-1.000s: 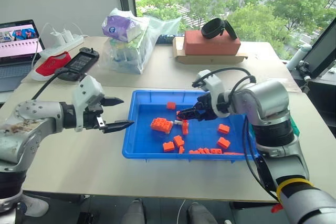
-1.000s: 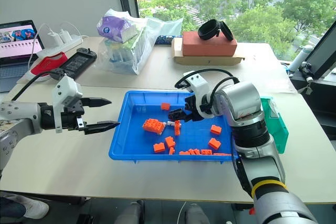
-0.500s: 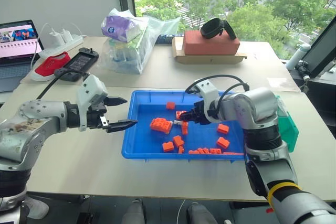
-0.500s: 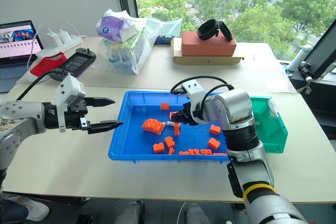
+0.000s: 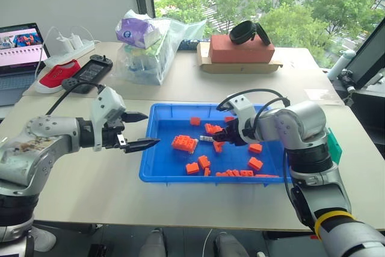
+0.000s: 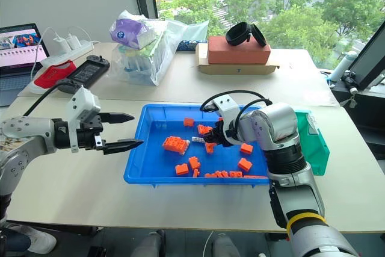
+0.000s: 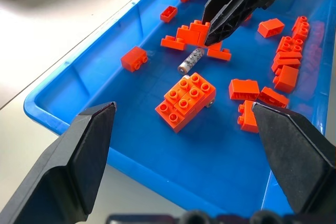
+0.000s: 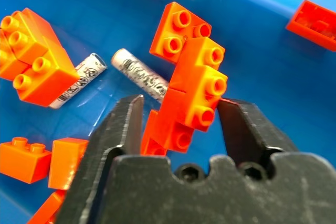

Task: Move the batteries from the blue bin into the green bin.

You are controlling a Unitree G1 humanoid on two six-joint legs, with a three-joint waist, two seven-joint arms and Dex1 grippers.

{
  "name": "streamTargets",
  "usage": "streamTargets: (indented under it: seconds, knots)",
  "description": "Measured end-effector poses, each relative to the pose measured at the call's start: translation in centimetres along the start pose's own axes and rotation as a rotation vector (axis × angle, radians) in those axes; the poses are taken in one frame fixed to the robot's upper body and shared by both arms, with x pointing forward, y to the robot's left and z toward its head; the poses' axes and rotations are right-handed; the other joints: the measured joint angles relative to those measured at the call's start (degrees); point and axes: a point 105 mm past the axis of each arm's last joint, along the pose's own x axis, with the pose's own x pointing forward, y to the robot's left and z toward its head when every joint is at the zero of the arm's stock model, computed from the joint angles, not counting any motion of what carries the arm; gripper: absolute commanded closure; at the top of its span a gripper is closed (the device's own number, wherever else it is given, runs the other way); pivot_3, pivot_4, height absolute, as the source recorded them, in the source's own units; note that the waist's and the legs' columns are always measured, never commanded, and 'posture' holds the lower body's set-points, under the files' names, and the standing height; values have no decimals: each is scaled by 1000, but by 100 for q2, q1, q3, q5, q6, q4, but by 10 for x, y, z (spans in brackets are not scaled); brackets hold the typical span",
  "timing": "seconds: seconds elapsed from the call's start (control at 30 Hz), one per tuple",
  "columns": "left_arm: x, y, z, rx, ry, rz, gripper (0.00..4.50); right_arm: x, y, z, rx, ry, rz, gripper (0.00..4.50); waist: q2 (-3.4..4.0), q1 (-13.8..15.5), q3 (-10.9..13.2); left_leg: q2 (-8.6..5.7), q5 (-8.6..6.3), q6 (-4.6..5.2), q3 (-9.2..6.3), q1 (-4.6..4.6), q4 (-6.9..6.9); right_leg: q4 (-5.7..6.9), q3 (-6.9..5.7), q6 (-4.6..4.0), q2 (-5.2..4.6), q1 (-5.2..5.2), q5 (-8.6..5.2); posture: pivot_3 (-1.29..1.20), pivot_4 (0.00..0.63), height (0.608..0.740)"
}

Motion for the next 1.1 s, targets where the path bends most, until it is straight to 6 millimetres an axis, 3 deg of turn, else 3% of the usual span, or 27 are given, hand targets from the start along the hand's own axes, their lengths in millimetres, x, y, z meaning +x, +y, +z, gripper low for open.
streamTargets:
  seconds: [0.03,0.3,0.4,0.57,0.73,0.93,1.1]
  knots:
    - [0,0,0,0,0,0,0,0,1,0,-1,1,7,3467,0,1,0,0,0,0,0,0,0,0,0,0,0,0,0,0,150,740]
    - [1,-1,-1,2,2,-3,0,-4,2,8,-33,-10,-9,3467,0,3,0,0,0,0,0,0,-1,-1,0,-1,0,0,-1,0,150,740]
    - [2,-1,-1,1,2,-6,0,-10,-5,13,-31,-15,-24,3467,0,7,0,0,0,0,0,-1,-1,-3,0,-1,0,-1,-1,0,150,740]
    - [5,-1,1,14,-5,-12,0,-37,-28,30,-17,-61,-81,3467,0,13,0,0,0,0,0,-1,-6,-8,-1,-2,0,-1,-1,0,150,740]
    - [7,1,2,18,-6,-10,0,-56,-59,11,-23,-4,-145,3467,-1,26,0,0,0,1,0,-3,-21,-31,-2,-2,-1,0,-1,0,150,740]
    - [12,-1,3,25,-10,-30,0,-55,-68,-7,-19,29,-124,3467,-1,-15,0,2,0,1,0,-2,-26,-33,-1,-2,1,0,-1,0,150,740]
    - [13,0,2,22,-4,-31,0,-53,-74,-17,-33,58,-125,2065,-1,24,1,1,0,1,0,-3,-25,-40,-2,-2,-1,2,-1,0,150,740]
